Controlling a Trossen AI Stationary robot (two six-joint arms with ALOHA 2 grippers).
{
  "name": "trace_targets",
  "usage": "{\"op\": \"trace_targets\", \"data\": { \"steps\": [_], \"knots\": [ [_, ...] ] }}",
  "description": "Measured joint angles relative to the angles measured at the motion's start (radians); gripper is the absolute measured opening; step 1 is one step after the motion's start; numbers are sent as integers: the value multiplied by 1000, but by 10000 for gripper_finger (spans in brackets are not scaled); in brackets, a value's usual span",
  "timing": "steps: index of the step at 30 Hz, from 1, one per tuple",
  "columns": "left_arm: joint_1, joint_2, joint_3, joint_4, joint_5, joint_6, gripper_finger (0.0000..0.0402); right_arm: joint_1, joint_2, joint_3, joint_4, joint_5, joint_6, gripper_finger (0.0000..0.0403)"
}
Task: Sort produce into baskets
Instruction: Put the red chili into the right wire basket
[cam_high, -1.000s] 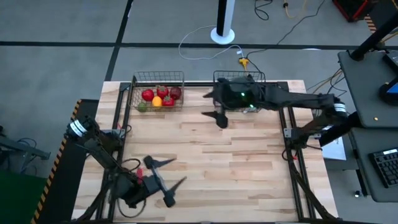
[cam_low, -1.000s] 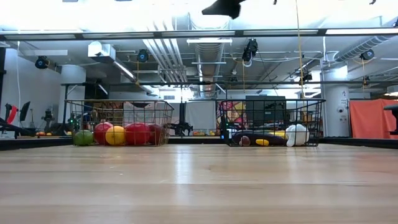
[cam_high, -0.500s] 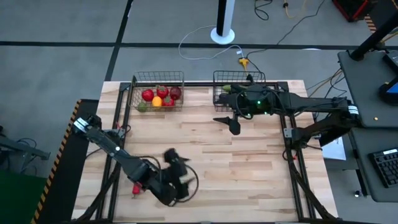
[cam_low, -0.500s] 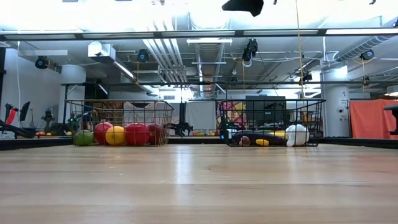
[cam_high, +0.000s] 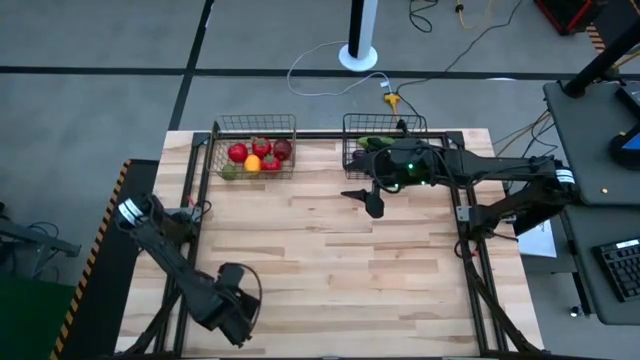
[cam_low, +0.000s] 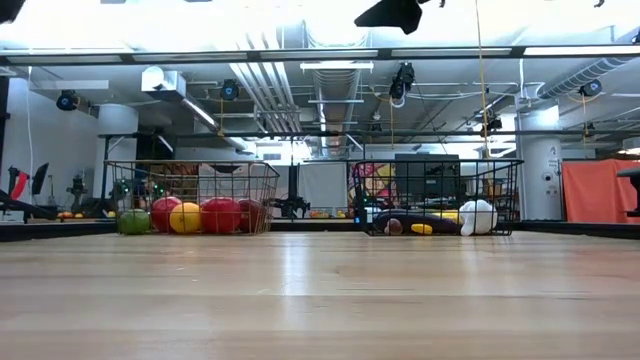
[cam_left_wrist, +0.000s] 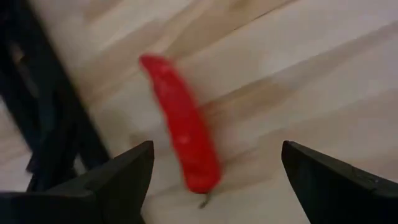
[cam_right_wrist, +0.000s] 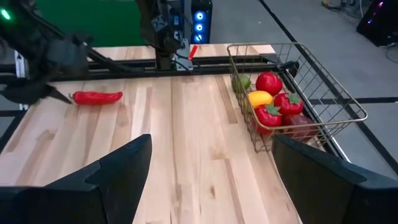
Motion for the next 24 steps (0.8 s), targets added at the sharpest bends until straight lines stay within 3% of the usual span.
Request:
{"op": "trace_targets", "data": {
  "steps": [9,15,19,24],
  "knots": [
    [-3,19,-157,82,49,-34,332,0,0,0,3,-1,4,322],
    [-1,18,-268,210,71,-28,305,0,0,0,3,-1,4,324],
    [1,18,-301,256,86,-27,250,0,0,-7,3,-1,16,318],
    [1,17,-304,254,86,-9,136,0,0,-27,-1,0,30,311]
  ]
}}
